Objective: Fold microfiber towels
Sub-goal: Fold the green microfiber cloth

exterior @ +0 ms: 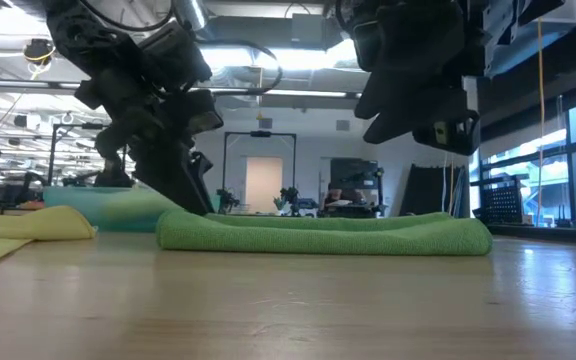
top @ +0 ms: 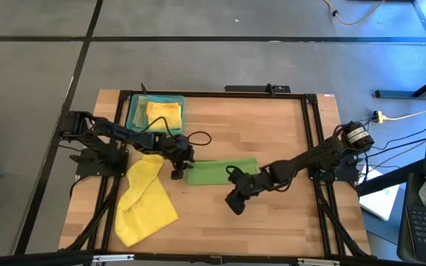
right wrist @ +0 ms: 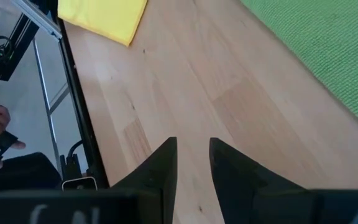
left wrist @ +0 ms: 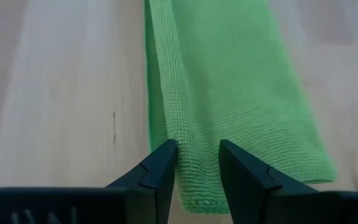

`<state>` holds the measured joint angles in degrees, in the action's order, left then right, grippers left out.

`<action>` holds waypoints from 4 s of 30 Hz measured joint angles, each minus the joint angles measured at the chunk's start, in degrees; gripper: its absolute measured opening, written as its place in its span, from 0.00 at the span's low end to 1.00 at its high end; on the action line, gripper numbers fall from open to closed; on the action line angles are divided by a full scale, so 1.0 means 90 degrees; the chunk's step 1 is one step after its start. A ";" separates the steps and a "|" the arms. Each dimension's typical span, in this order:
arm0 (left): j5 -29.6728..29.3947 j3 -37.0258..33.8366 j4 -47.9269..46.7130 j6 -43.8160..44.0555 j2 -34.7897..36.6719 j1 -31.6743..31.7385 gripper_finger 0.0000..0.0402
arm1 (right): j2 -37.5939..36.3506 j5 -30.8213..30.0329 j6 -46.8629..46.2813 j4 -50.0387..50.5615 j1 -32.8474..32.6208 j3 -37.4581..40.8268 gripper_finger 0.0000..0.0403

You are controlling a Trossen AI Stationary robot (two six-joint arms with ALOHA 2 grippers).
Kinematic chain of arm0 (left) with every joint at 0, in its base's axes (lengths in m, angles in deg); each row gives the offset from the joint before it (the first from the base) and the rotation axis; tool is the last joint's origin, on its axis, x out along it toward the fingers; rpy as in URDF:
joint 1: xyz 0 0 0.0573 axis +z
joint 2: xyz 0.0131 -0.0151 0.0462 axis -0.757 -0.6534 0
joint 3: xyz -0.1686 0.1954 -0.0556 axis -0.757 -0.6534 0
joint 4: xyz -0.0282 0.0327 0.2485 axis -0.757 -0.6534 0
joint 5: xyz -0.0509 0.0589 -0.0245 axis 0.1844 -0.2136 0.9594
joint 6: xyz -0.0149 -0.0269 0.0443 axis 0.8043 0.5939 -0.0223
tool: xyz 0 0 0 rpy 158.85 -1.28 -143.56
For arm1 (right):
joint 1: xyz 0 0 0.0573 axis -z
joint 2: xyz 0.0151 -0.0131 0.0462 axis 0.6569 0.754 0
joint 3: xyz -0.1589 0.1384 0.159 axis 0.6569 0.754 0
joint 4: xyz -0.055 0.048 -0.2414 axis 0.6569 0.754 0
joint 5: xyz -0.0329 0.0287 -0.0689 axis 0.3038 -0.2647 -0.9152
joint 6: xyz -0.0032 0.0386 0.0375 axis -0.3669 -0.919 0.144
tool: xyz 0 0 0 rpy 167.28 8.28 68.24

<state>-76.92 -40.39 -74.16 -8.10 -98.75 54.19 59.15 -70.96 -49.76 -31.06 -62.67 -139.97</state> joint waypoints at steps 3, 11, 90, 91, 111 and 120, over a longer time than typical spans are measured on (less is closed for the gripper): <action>0.0048 -0.0003 -0.0035 0.0019 -0.0251 0.0051 0.28 | -0.0002 -0.0069 -0.0012 -0.0013 0.0000 0.0000 0.24; -0.0041 0.0007 0.0192 0.0503 -0.0512 0.0237 0.28 | -0.0005 -0.0068 -0.0123 -0.0046 -0.0022 0.0000 0.24; 0.0003 0.2131 -0.2059 -0.0372 -0.1086 0.0872 0.03 | -0.0005 -0.0337 0.0962 0.0143 -0.0041 0.0058 0.24; -0.0142 0.2119 -0.2059 -0.0387 -0.1086 0.0872 0.04 | -0.0005 -0.0337 0.0962 0.0143 -0.0041 0.0058 0.24; -0.1144 0.2115 -0.2463 0.1861 -0.0250 0.0986 0.28 | -0.0044 0.2414 0.3780 0.3050 0.2505 -0.1122 0.41; -0.2344 0.2121 -0.1052 0.6834 -0.0002 -0.0242 0.27 | 0.0161 0.3621 0.6230 0.3502 0.4822 -0.1162 0.42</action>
<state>-98.02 -21.30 -83.63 53.41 -98.76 52.02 60.59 -38.37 6.31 0.46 -19.27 -150.43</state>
